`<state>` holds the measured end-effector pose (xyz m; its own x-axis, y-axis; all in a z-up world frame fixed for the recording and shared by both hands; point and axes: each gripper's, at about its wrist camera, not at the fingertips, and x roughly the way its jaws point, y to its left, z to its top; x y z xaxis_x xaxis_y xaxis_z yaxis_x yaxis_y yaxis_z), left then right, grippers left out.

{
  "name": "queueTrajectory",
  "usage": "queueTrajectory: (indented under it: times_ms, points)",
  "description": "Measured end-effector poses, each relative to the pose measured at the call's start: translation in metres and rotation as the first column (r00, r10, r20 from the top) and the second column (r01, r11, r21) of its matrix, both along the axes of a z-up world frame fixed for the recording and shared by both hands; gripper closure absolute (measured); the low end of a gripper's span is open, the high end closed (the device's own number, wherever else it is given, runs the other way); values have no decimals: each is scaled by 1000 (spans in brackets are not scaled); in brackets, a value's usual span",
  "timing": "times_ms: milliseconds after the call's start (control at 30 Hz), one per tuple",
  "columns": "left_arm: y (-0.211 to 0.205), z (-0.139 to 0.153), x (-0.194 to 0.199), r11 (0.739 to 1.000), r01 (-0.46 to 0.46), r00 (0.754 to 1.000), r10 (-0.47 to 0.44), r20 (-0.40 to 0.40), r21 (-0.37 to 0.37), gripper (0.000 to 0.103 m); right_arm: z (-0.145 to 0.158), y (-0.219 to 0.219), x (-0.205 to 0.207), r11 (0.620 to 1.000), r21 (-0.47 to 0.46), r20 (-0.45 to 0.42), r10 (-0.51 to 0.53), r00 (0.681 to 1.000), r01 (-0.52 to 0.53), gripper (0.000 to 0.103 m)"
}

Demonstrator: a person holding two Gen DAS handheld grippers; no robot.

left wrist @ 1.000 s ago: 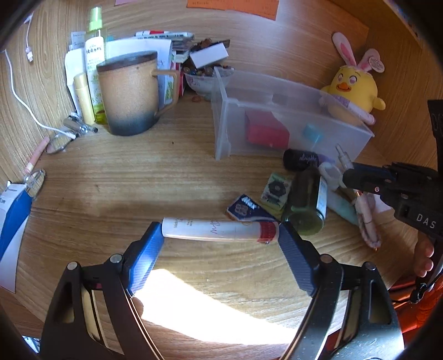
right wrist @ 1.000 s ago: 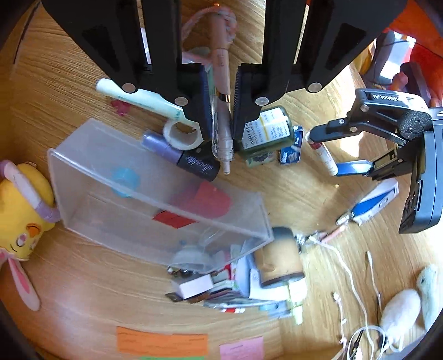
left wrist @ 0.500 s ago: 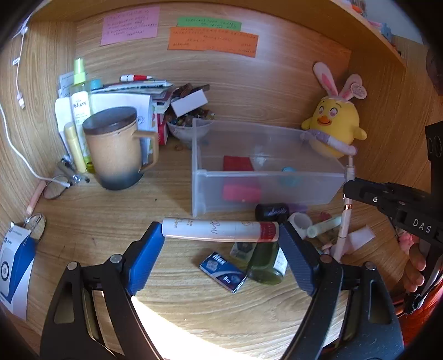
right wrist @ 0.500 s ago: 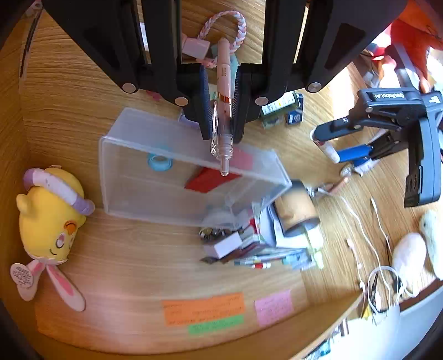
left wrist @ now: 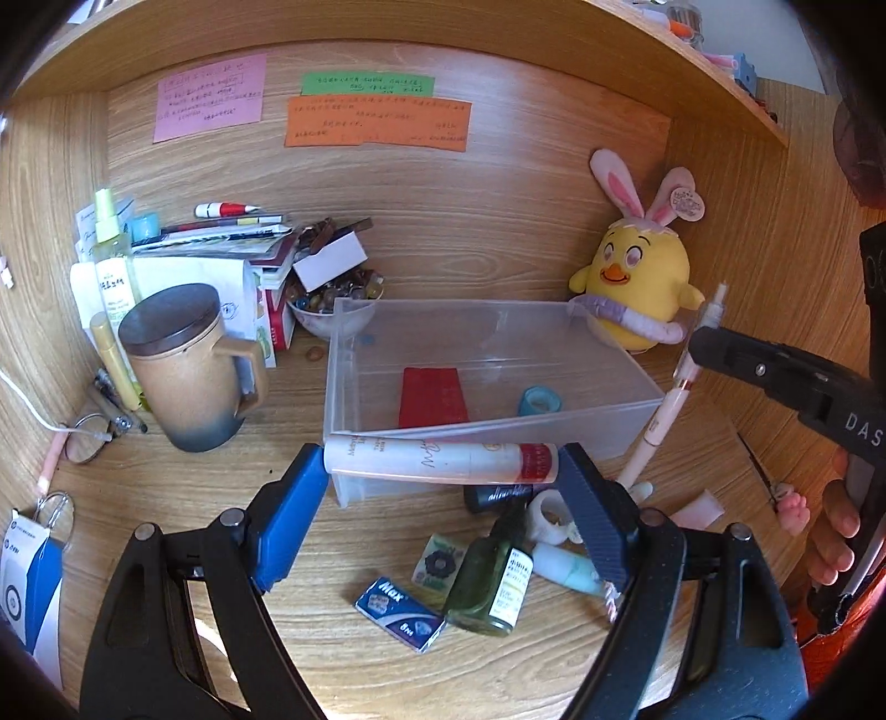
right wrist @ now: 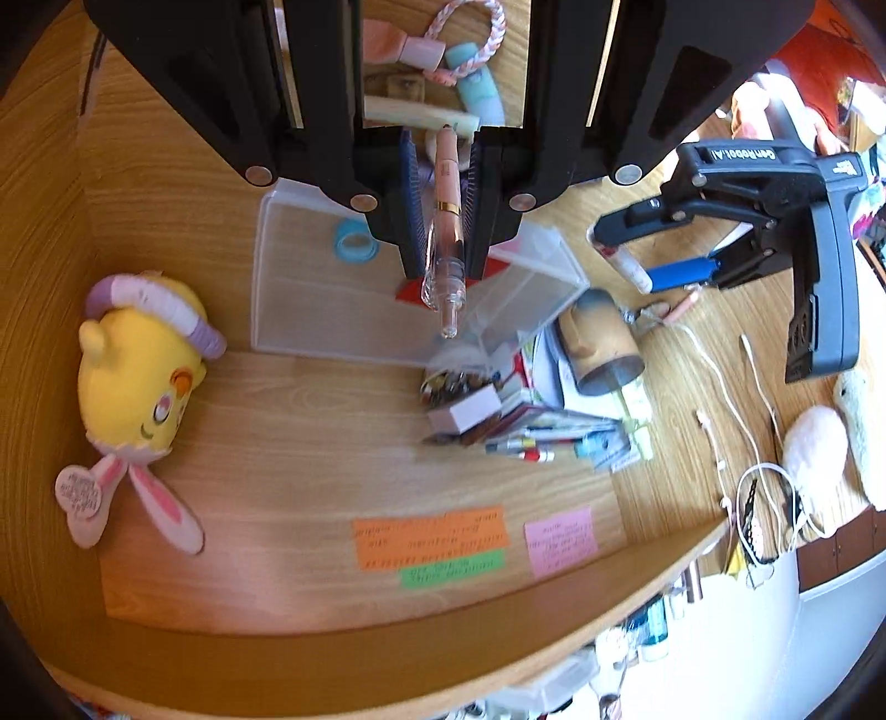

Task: Organize objects
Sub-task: 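Lift the tube and pen into the clear box and open both tools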

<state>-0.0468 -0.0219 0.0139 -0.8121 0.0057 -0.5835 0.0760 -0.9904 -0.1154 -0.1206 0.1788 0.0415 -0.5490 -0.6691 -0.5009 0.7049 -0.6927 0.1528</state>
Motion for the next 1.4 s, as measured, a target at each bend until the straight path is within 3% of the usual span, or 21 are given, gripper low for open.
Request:
queueTrajectory:
  times_ms: [333, 533, 933, 1400]
  points:
    - [-5, 8, -28, 999, 11, 1000, -11, 1, 33, 19, 33, 13, -20, 997, -36, -78, -68, 995, 66, 90]
    - [-8, 10, -50, 999, 14, 1000, -15, 13, 34, 19, 37, 9, -37, 992, 11, -116, -124, 985, 126, 90]
    - [-6, -10, -97, 999, 46, 993, -47, 104, 16, 19, -1, -13, -73, 965, 183, -115, -166, 979, 185, 90]
    - [-5, -30, -126, 997, 83, 979, -82, 185, 5, 19, -39, -45, -98, 946, 303, -56, -103, 993, 116, 90]
